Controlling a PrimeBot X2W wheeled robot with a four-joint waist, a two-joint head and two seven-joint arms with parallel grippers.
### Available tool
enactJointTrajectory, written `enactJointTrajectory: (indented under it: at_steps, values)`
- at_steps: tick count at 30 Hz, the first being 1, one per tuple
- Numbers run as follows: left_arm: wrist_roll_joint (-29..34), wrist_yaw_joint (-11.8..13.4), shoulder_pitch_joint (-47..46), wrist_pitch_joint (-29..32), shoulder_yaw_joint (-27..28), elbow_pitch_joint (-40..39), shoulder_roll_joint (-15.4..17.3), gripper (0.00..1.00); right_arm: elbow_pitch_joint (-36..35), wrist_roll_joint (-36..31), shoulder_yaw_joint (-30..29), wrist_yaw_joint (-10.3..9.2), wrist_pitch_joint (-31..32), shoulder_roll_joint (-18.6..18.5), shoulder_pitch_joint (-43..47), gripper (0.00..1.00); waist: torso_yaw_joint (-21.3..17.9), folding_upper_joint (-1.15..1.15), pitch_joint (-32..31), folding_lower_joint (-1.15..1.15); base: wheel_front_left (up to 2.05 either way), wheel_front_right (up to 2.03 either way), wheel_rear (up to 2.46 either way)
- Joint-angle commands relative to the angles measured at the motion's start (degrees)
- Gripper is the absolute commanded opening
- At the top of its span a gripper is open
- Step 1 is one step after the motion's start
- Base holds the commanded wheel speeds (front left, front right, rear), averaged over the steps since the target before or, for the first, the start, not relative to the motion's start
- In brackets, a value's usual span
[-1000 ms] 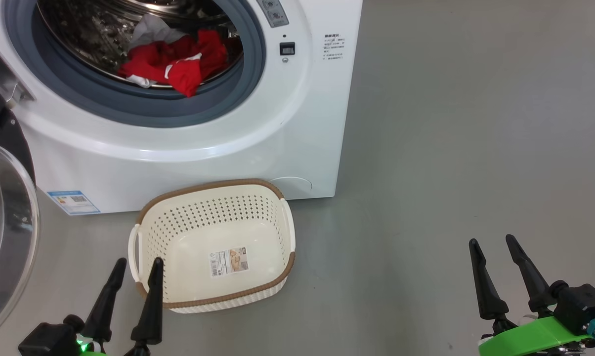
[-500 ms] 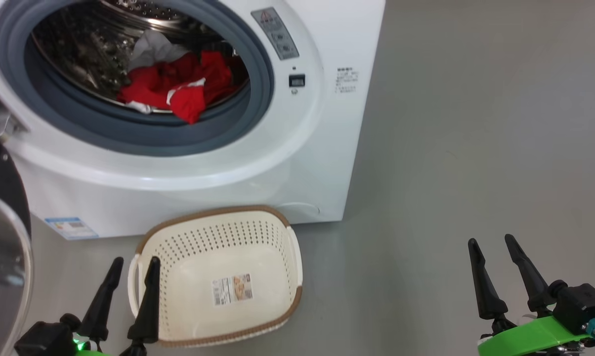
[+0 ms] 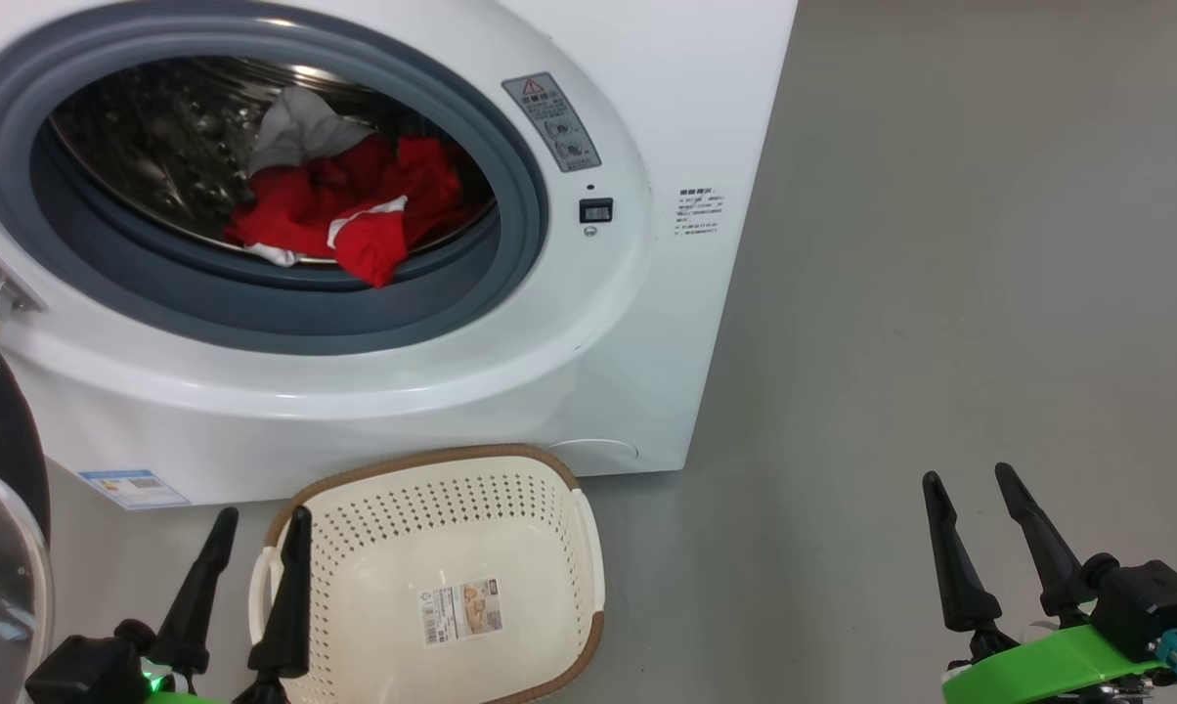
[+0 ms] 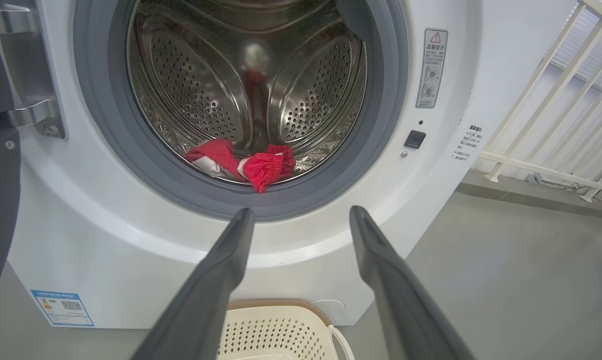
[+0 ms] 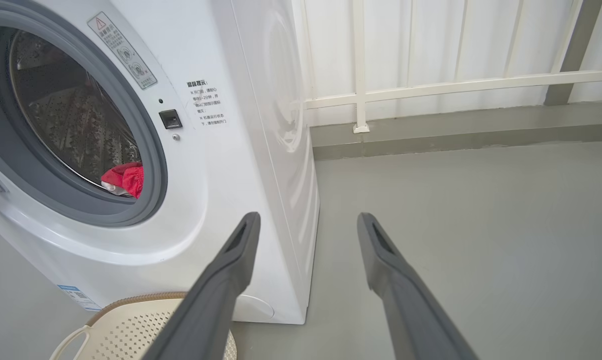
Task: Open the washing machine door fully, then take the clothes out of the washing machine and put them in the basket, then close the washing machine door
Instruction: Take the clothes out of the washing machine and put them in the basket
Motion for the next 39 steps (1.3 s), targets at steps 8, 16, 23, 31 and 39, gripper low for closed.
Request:
enactJointTrajectory:
  at_steps: [8, 16, 23, 31, 39]
  values:
    - [0.3, 0.04, -2.72, -0.29, 1.53, -0.28, 0.74, 1.0, -1.49, 0.76, 1.53, 0.42, -0.38, -0.62, -2.08, 1.0, -0.24, 0.0, 1.2, 0.0, 0.0, 0.0, 0.0]
    - [3.43, 0.04, -8.84, -0.29, 2.38, 5.81, 0.4, 1.0, -1.7, 0.69, 2.5, 0.42, -0.38, -0.4, -3.68, 1.0, -0.48, 0.0, 5.09, 0.0, 0.0, 0.0, 0.0]
    - [6.47, 0.04, -20.45, -0.29, 1.21, 13.45, 0.78, 1.0, -2.08, 0.75, 3.24, 0.42, -0.38, -0.13, -6.48, 1.0, -1.54, 0.0, 10.65, 0.0, 0.0, 0.0, 0.0]
    - [5.64, 0.04, -36.61, -0.29, -0.88, 25.82, 3.3, 1.0, -2.65, 1.04, 4.26, 0.42, -0.38, 0.29, -10.46, 1.0, -3.62, 0.0, 17.93, 0.0, 0.0, 0.0, 0.0]
    - [7.47, 0.04, -49.87, -0.29, -1.62, 35.25, 5.79, 1.0, -3.58, 1.14, 4.57, 0.42, -0.38, 0.5, -13.35, 1.0, -5.12, 0.0, 23.42, 0.0, 0.0, 0.0, 0.0]
